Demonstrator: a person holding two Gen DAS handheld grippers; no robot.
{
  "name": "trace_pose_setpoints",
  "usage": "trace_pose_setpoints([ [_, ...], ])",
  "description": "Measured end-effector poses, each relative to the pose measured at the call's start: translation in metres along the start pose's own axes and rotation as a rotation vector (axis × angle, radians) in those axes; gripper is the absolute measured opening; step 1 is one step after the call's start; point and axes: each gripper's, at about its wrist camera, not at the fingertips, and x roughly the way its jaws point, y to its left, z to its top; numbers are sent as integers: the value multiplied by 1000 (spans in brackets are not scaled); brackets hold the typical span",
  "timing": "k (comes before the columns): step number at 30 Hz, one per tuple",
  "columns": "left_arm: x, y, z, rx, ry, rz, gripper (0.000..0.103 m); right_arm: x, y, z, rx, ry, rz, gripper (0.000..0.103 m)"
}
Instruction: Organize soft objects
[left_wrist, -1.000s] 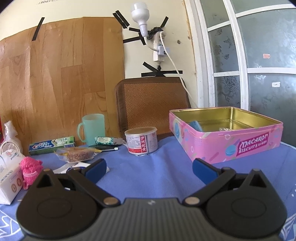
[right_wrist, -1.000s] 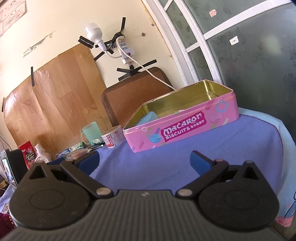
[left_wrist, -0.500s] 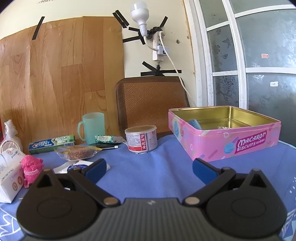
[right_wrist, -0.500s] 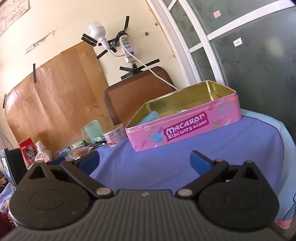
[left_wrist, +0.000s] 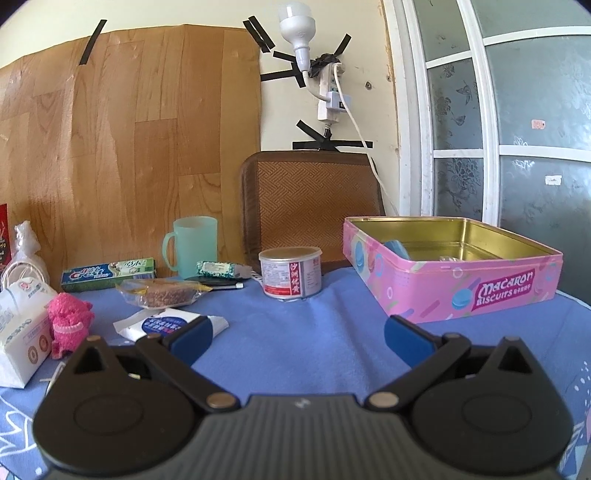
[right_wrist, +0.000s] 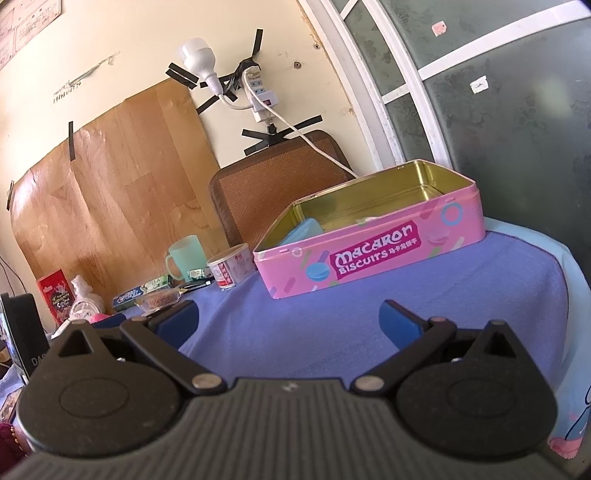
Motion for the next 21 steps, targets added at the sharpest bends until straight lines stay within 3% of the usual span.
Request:
trace_pose_setpoints([
  [14, -2, 11, -1, -63, 10, -1, 103, 0, 7, 0, -41, -10, 10, 103],
  [21, -7, 2, -3, 0, -8, 6, 103, 0, 8, -1, -51, -3, 6, 103],
])
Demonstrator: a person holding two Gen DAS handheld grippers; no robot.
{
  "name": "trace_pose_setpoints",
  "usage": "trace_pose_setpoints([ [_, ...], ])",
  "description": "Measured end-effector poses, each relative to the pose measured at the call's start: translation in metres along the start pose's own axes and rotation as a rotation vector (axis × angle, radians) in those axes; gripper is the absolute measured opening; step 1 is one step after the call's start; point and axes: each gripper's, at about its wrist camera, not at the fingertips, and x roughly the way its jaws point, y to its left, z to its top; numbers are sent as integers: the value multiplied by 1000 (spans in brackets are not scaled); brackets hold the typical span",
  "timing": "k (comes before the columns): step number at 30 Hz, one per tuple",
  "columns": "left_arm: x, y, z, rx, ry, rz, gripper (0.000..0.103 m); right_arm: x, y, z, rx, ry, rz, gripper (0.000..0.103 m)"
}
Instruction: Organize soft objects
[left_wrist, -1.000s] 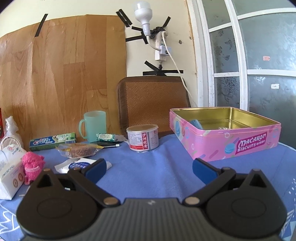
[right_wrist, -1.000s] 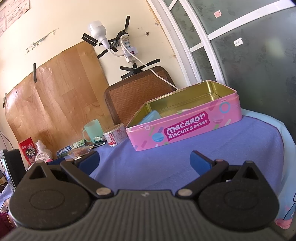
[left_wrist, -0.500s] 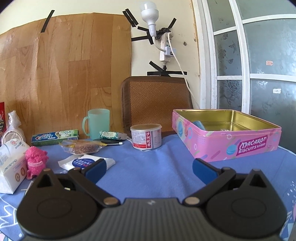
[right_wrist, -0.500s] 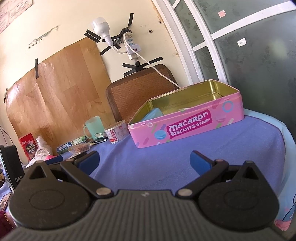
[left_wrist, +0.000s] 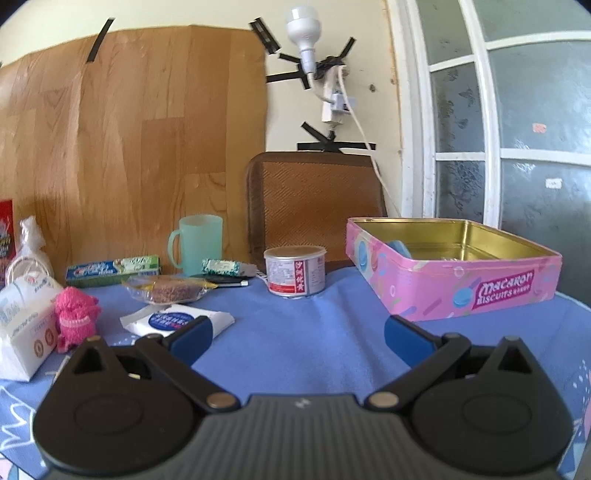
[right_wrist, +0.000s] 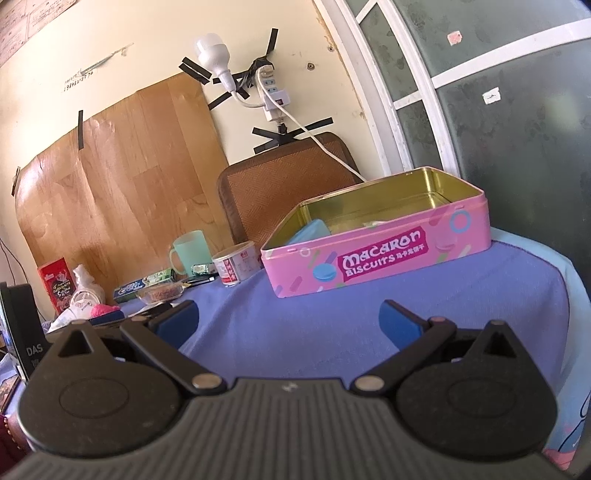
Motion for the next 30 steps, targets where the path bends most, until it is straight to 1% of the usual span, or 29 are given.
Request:
trace_pose_setpoints([
  [3, -1, -4, 0, 19, -4, -2, 103, 1, 1, -1, -6, 7, 1, 103],
  [6, -1, -1, 0, 4, -1, -5, 103, 1, 1, -1, -20, 4, -3, 102],
  [7, 0, 0, 0, -5, 1, -6, 103, 0, 1, -1, -23, 2, -3, 98],
  [10, 0, 4, 0, -24, 6, -8, 103, 0, 1, -1, -32, -6, -10, 94],
  [11, 0, 4, 0, -26, 6, -6, 103, 0, 1, -1, -32, -6, -10, 91],
  [13, 0, 4, 0, -26, 2, -3, 103, 0, 1, -1, -33, -5, -11, 89],
  [30, -2, 5, -1, -30, -1, 0, 103, 1, -2, -2, -33, -2, -15, 89],
])
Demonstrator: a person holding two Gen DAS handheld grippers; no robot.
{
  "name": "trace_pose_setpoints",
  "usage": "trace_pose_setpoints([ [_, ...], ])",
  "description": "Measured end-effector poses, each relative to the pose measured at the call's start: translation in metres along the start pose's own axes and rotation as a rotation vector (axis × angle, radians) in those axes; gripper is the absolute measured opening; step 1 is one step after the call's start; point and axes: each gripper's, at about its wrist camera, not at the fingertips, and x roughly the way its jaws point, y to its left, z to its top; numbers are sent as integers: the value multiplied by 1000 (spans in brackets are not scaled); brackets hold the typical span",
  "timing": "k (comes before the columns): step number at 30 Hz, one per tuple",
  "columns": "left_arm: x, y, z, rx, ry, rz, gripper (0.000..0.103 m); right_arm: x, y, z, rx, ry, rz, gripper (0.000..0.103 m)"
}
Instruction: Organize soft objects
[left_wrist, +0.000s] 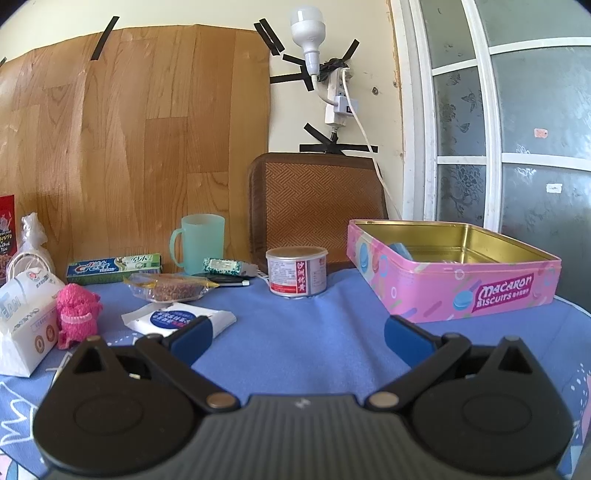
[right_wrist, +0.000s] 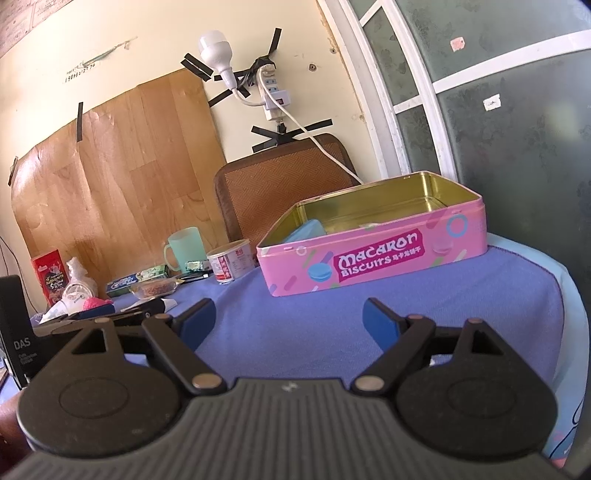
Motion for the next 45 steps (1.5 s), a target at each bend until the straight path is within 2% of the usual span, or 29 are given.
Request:
trace_pose_setpoints([
  [45, 1, -5, -1, 36, 22, -25, 103, 1, 3, -4, -14, 23, 8, 88],
])
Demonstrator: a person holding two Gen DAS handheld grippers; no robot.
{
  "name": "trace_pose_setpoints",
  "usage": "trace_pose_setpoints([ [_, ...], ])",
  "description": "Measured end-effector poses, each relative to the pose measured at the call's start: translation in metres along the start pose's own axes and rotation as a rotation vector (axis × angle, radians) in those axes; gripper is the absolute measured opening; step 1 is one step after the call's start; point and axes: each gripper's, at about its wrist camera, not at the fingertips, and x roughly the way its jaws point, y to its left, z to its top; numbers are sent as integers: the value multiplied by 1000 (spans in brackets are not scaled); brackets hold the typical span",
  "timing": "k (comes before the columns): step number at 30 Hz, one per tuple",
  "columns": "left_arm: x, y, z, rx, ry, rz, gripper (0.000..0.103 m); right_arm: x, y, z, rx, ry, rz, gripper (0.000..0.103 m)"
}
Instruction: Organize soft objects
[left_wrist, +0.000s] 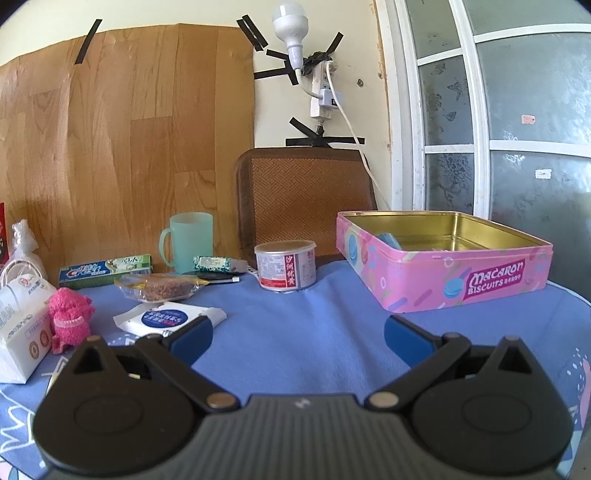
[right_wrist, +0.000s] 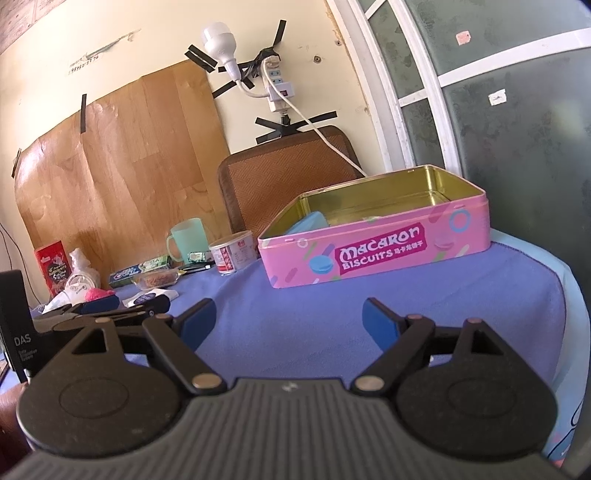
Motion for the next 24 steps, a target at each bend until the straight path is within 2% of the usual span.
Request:
trace_pose_setpoints([
  [24, -1, 1, -1, -1, -7, -6, 103, 4, -2, 0, 6, 22, -1, 88],
])
